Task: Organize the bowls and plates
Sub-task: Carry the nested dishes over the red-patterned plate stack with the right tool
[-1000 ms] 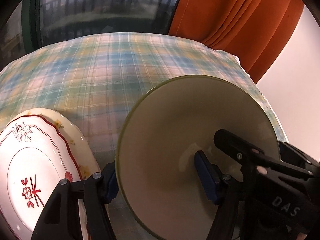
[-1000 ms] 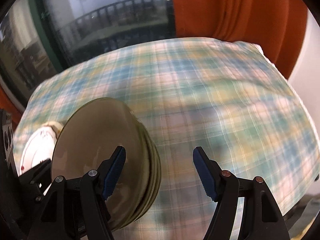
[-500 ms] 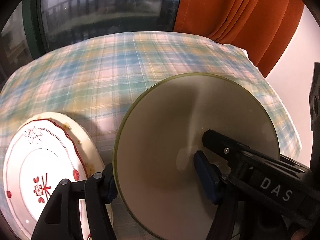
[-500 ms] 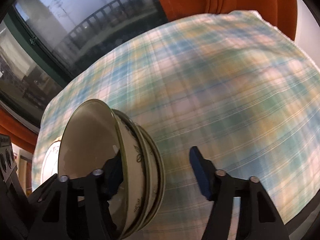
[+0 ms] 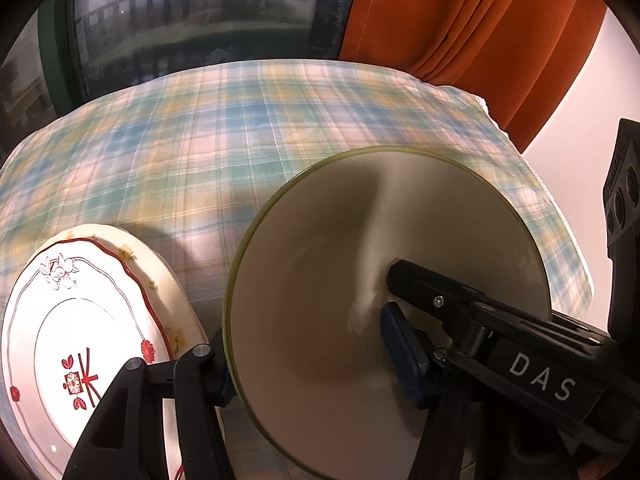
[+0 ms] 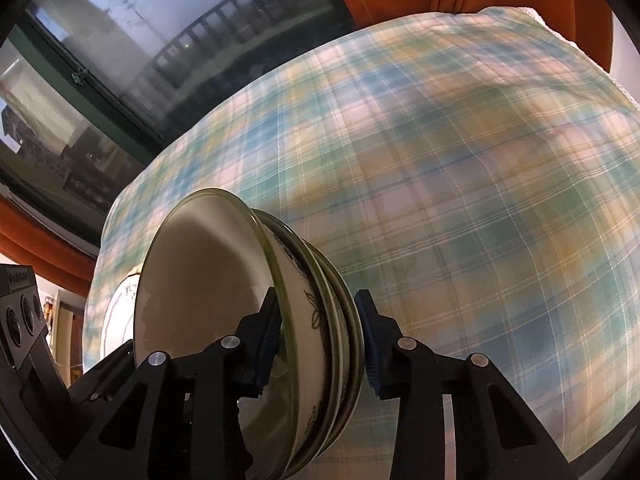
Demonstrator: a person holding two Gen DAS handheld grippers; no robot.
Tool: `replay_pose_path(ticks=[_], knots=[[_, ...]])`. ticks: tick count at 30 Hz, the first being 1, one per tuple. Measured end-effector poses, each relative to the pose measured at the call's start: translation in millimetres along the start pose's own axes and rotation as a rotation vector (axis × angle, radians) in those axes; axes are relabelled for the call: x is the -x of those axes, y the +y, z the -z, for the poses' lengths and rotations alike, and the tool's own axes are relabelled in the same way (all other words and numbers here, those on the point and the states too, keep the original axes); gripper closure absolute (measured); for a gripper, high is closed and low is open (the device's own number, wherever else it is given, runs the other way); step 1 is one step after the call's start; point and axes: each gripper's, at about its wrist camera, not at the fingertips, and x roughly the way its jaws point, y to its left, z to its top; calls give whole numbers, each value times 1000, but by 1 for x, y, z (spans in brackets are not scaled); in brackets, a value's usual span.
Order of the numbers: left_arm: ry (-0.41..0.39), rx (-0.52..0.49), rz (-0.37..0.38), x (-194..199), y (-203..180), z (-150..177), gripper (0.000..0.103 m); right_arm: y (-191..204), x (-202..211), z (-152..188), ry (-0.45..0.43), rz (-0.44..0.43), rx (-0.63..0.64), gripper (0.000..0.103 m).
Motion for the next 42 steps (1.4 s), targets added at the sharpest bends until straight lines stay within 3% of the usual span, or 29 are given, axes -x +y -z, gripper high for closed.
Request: replay_pose_path(ticks=[7, 27, 42], knots=[[-11, 14, 39, 9, 4, 5, 43, 6, 10, 5, -24, 34, 1, 63], [-213, 44, 75, 86, 27, 23, 43, 63, 69, 25, -186, 10, 83, 63], [-277, 144, 24, 117, 88, 38, 43, 124, 55, 30, -167, -42, 193, 63]])
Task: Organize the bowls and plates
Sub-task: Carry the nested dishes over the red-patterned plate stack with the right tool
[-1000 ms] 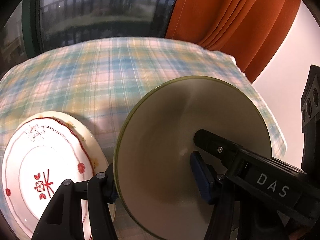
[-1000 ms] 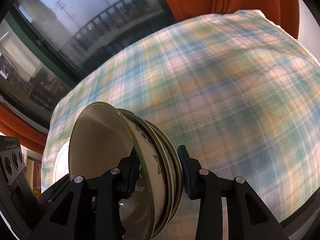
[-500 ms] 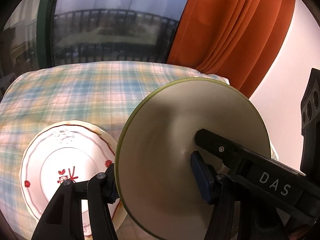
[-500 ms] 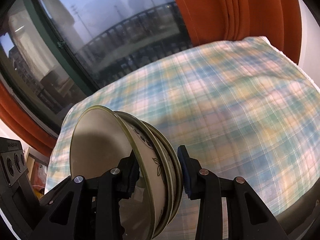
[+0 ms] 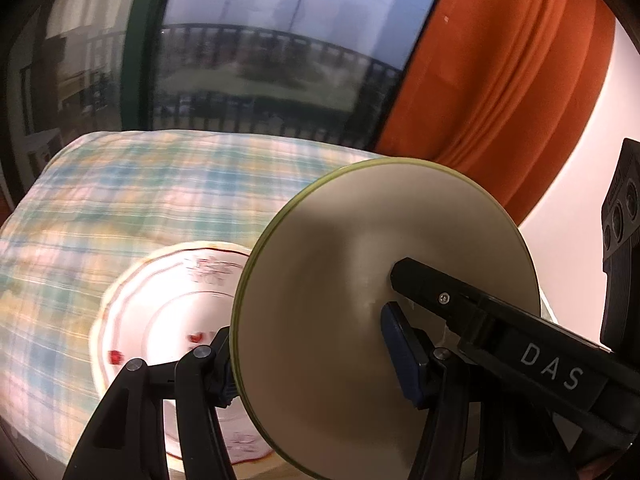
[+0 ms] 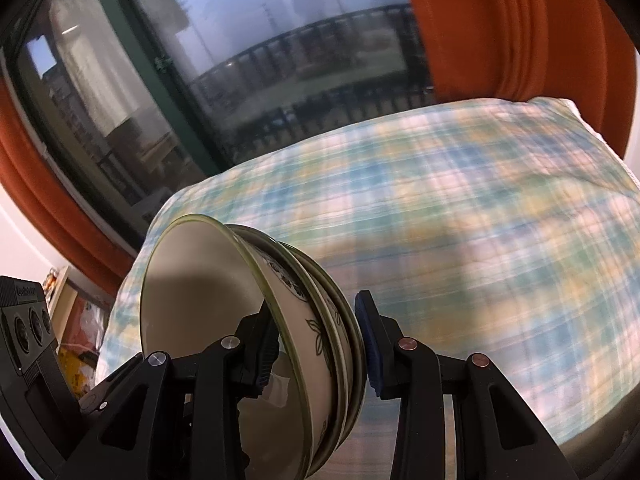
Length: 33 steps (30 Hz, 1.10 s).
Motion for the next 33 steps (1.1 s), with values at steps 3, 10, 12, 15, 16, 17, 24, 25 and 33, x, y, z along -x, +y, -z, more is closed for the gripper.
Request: replay_pose_path(ticks=[3, 10, 12, 15, 16, 17, 24, 25, 33], knots=[[-6, 14, -12, 6, 16, 0, 43, 18, -7, 1, 2, -12, 20, 63], [6, 40, -24, 18, 48, 1, 43, 50, -23, 5, 30, -22, 34, 63], [6, 41, -29, 21, 55, 1, 43, 60, -28, 7, 35, -25, 35, 63], [16, 50, -29, 21, 68, 1, 43, 71, -33, 10, 40, -27, 37, 63], [20, 54, -28, 21, 71, 1, 43, 74, -35, 11, 45, -25, 38, 63], [27, 58, -27, 21, 75, 1, 43, 78, -38, 12, 51, -22, 38, 63], [67, 78, -30, 13, 98, 0, 43, 92, -57, 14, 93, -11, 29, 63], [74, 79, -35, 11, 99, 0, 43, 93, -59, 15, 98, -12, 27, 63], [126, 90, -33, -4, 108, -1, 43, 93, -79, 16, 145, -6, -3, 63]])
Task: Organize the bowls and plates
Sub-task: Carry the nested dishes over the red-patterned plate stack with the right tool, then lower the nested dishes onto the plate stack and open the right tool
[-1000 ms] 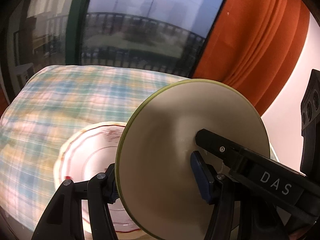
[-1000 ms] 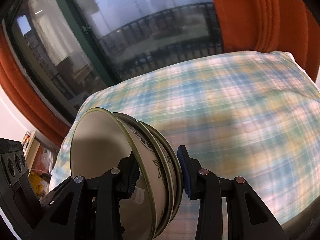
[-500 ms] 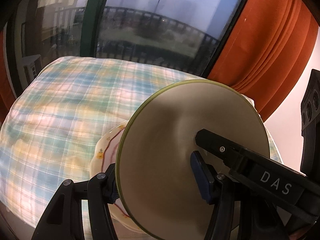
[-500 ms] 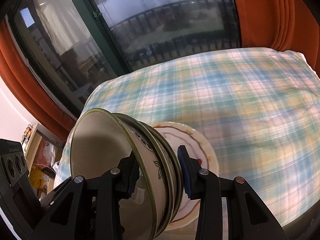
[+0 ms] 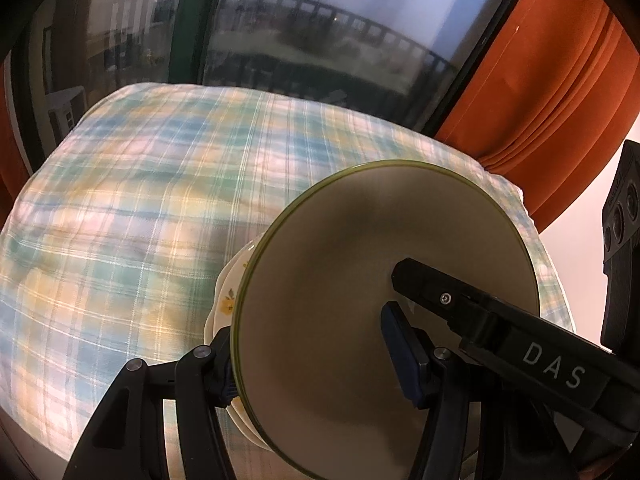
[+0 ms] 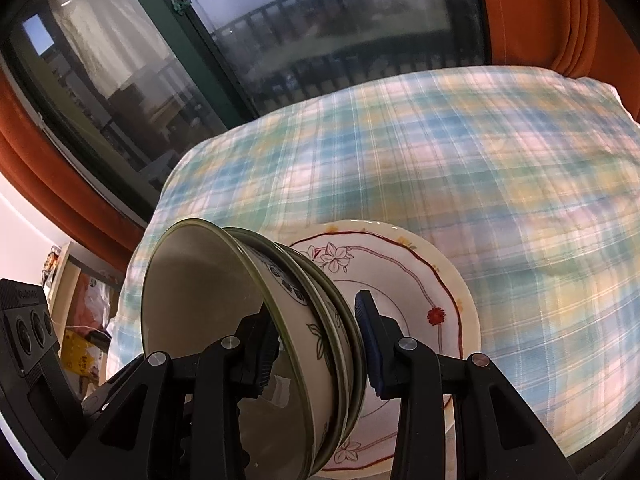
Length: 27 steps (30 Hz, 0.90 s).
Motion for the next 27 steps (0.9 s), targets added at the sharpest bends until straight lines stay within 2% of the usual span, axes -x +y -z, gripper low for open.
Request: replay_pose_path(ticks=[7, 17, 27], knots=[[13, -24, 36, -9, -9, -5, 43, -6, -2, -4, -2, 36, -23, 63], [8, -151, 12, -24, -32, -10, 44, -33, -5, -6, -4, 84, -95, 64], [6, -120, 56, -31, -23, -12, 43, -24, -8, -11, -27, 130, -32, 62]])
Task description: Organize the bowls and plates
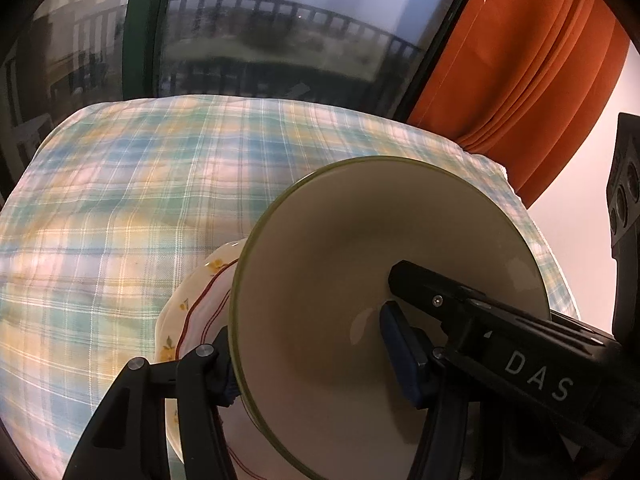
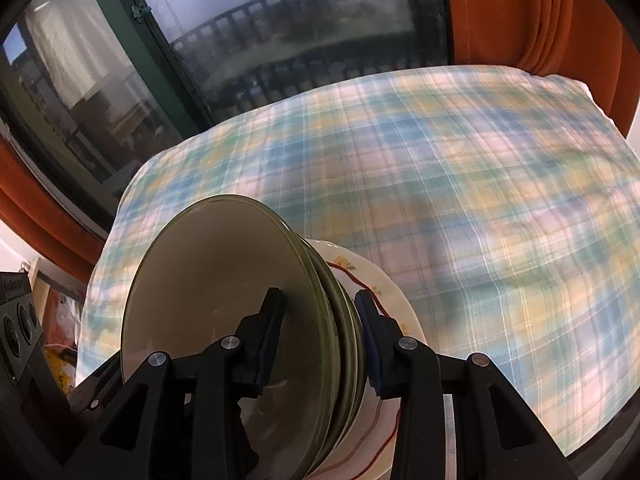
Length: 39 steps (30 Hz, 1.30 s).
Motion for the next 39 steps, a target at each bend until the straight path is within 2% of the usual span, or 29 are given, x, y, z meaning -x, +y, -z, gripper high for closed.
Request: replay_pose_path(ticks=[5, 7, 9, 10, 11, 13, 20, 24, 26, 34, 39], knots=[[-22, -37, -25, 3, -5, 2, 42, -2, 1, 5, -22, -10, -11, 60], [-39, -37, -37, 6, -5, 4, 36, -4, 3, 7, -27, -23, -18, 60], [-65, -25, -63, 11, -3, 7, 25, -5, 6, 9, -33, -37, -24, 57], [-85, -18, -83, 15, -1, 7, 22, -5, 9, 10, -41, -37, -24, 51], [-116, -12, -110, 20, 0, 8, 17, -4, 13, 11, -56, -30, -22, 40], [-158, -13, -153, 27, 1, 10, 14, -5, 18, 12, -84, -25, -27, 26], [-244, -10, -189, 51, -8, 21, 12, 3, 45, 20, -181, -11, 51, 22], [-326, -37, -258, 67, -21, 32, 3, 2, 67, 32, -268, 20, 89, 16], [-359, -47, -289, 74, -29, 38, 2, -1, 78, 40, -306, 40, 112, 14], [-431, -69, -307, 89, -54, 65, 0, -23, 109, 64, -408, 39, 155, 11], [-450, -61, -278, 88, -71, 80, 0, -50, 122, 77, -453, 63, 118, 7]])
